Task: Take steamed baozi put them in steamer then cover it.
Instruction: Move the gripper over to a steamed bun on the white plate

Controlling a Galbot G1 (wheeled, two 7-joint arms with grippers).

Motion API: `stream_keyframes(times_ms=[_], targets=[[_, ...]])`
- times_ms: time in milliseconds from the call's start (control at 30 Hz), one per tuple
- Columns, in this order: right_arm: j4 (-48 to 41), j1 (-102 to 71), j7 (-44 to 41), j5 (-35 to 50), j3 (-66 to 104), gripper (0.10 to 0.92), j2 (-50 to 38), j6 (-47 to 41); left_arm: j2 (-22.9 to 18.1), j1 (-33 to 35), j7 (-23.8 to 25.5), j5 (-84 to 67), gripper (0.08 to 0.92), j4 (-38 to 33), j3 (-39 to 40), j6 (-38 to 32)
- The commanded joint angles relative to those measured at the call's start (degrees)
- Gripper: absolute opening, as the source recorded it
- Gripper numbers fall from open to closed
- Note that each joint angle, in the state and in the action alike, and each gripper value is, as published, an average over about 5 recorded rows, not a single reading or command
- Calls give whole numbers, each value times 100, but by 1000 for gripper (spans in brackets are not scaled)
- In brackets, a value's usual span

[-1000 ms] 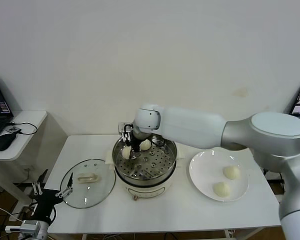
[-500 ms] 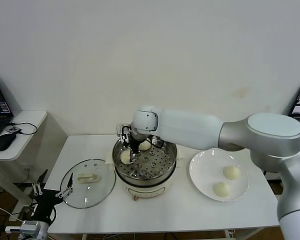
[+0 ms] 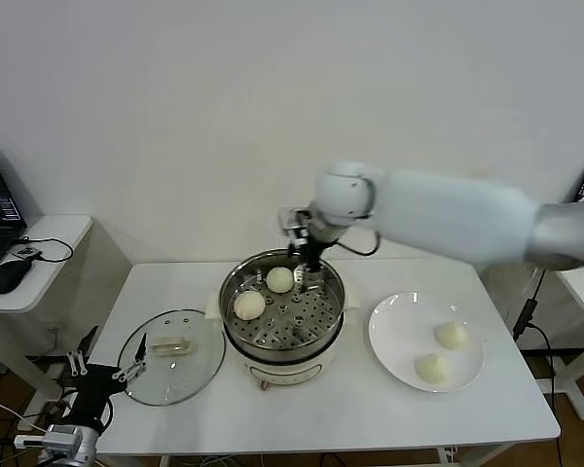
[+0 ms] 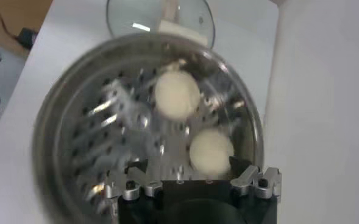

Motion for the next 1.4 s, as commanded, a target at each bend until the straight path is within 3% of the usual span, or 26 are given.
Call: stream_keyframes(times_ms=[33,300,600,900,1400], targets=[[1492,820,-594,-880,-435,823,-2384,646,33,-9,2,14,823,19,22,3],[1804,-155,-529,-1845,-264,823,-3395,769,-1,16,10,112,823,-38,84,28],[1590,-2623,-403,-2637,1499,823,-4060,885,-65,78,19,257,823,29,125,33],[1134,-4834,-344,-3047,3200,823,-3782,984,-128,113,29,395,823,-8,107,105],[243,-5193,-218,-3252,3358,823,-2922,1039,-198,168,46,446,823,52,24,110]])
